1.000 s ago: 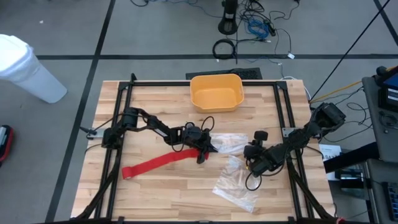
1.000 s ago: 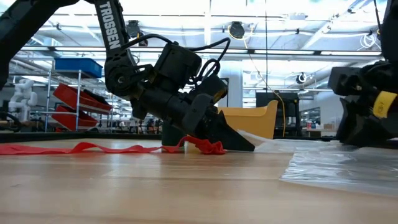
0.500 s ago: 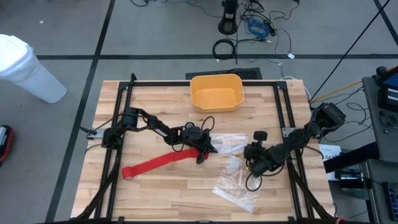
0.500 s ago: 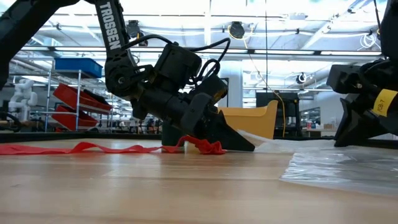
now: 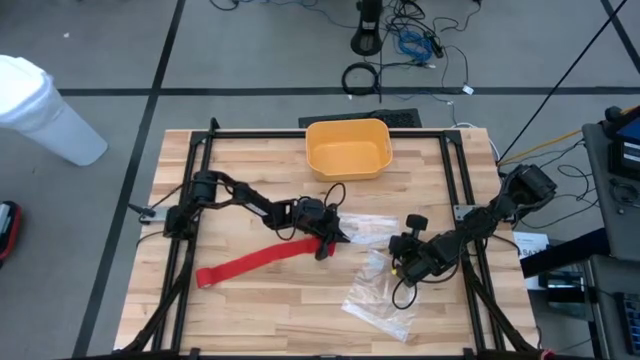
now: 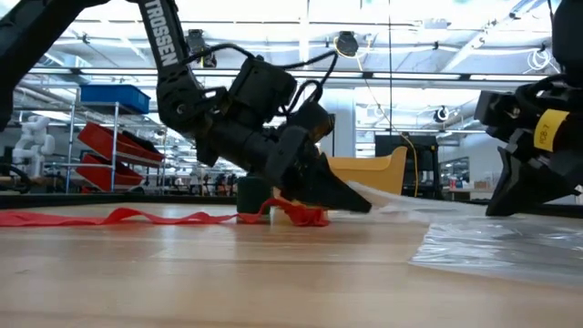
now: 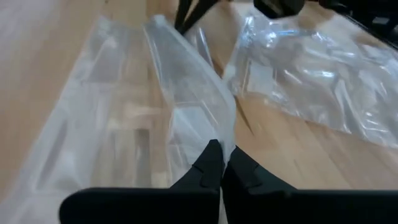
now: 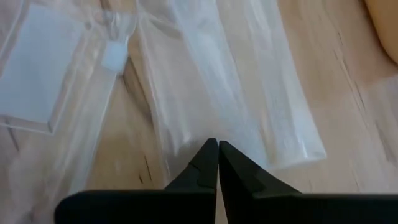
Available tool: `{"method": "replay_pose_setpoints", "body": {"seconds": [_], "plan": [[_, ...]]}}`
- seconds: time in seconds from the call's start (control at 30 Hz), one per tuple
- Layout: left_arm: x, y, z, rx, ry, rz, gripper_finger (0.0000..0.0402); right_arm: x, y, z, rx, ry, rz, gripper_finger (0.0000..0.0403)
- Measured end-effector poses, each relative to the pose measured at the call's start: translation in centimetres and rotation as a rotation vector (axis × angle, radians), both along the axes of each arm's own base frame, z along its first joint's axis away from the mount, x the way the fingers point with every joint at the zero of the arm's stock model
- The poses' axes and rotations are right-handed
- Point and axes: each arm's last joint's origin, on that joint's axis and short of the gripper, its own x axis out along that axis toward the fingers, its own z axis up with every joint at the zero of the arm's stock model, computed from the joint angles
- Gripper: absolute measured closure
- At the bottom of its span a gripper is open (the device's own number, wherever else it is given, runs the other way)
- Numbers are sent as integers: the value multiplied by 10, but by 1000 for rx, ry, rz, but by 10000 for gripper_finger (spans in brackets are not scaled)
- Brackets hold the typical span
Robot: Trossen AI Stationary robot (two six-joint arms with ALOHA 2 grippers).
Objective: Roll bandage
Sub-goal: Open the transparent zip bag
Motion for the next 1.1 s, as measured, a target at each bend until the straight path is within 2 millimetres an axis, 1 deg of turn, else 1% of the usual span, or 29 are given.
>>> {"method": "replay_pose_setpoints", "body": {"seconds": [0.1,0.17,0.27,0.4,0.47,0.57,0.73,0.87,0.97,1.1], "plan": [[-3,0,5,42,40,-21,394,0,0,3,9,-16,-4,403],[-5,-1,8,64,70,-30,380,-1,0,6,19,-28,-1,403],[-9,0,16,74,103,-23,350,-2,2,15,36,-55,6,403],[-14,0,27,102,154,-29,303,-7,5,31,39,-87,-1,403],[-17,0,36,123,154,-23,282,-13,5,34,11,-99,-12,403],[-18,1,49,147,128,2,257,-18,4,32,-6,-118,-29,403],[-18,-1,67,181,55,5,240,-19,7,31,31,-159,-66,403],[-17,-1,68,214,33,14,239,-20,9,31,31,-192,-72,400],[-17,1,69,232,27,35,239,-23,10,30,29,-177,-76,378],[-17,2,69,248,24,47,239,-27,9,26,7,-158,-119,319]]}}
